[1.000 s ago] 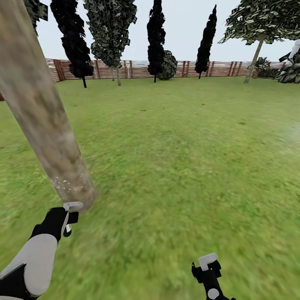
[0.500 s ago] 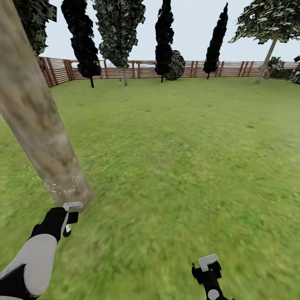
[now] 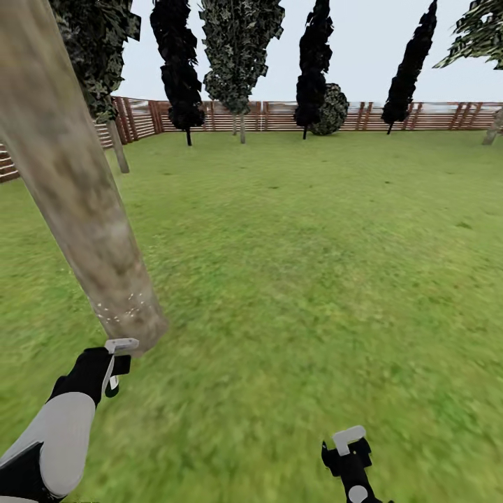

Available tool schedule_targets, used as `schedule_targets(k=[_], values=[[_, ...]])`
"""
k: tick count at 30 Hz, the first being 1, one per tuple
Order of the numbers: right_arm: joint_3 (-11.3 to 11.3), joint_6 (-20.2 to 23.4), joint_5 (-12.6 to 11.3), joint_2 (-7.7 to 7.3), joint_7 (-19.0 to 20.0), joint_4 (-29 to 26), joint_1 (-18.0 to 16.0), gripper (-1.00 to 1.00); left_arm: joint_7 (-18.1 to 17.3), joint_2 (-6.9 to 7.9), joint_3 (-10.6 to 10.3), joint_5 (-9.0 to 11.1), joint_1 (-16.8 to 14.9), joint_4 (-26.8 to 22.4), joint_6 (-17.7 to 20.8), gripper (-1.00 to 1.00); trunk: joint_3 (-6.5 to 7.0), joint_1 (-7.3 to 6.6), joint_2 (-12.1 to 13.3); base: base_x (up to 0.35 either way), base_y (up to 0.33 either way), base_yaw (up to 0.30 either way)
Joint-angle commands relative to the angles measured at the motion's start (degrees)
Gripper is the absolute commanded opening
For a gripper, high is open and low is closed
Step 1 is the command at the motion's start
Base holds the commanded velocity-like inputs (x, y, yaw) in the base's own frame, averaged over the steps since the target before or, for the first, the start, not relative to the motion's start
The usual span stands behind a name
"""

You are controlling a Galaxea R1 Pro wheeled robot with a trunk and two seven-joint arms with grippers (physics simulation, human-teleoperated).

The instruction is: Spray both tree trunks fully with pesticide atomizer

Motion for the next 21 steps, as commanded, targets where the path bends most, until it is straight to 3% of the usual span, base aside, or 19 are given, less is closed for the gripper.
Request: schedule_targets(k=[1, 13, 21], values=[[0.46, 0.0, -0.01, 0.0, -0.41, 0.06, -0.03, 1.0, -0.58, -0.06, 0.34, -0.62, -0.06, -0.12, 0.18, -1.0, -0.05, 0.0, -0.02, 0.161, -0.26, 0.276], [0.46, 0.0, -0.01, 0.0, -0.4, 0.06, -0.02, 1.0, -0.49, -0.11, 0.34, -0.62, -0.06, -0.07, 0.09, -1.0, -0.05, 0.0, -0.02, 0.161, -0.26, 0.273], [0.38, 0.0, 0.01, 0.0, -0.4, 0.06, 0.05, 1.0, -0.49, -0.2, 0.34, -0.62, -0.06, -0.03, 0.09, -1.0, -0.05, 0.0, -0.02, 0.15, -0.26, 0.03]])
